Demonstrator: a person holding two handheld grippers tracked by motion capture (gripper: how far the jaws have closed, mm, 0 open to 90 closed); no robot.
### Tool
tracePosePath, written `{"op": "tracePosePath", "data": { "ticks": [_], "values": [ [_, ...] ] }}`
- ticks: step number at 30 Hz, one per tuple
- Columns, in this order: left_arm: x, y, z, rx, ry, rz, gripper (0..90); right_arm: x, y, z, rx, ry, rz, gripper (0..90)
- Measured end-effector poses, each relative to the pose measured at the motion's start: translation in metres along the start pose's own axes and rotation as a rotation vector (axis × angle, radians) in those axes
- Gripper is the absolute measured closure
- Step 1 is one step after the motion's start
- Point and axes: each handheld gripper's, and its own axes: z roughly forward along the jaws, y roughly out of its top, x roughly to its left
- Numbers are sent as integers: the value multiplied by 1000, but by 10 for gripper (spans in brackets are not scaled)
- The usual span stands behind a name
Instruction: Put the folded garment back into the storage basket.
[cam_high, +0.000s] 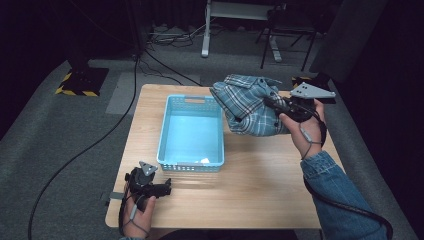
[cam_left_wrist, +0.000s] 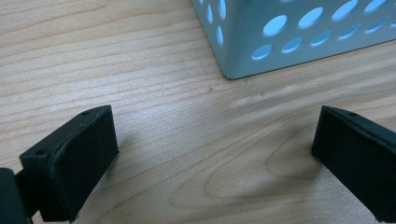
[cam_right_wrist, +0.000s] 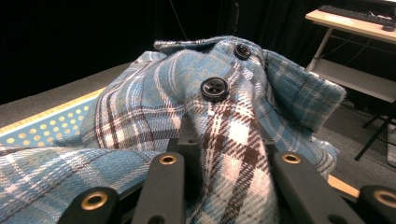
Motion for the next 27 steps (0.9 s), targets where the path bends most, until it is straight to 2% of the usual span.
{"op": "tracePosePath", "data": {
  "ticks": [14, 18, 27],
  "values": [
    [0, 0, 0, 3, 0, 1, 1, 23, 18, 17, -7, 58, -13, 733],
    [1, 1, 1, 2, 0, 0, 1, 30, 21, 21, -8, 67, -6, 733],
    [1, 2, 1, 3, 2, -1, 1, 46, 30, 32, -29, 120, 16, 732]
  ]
}}
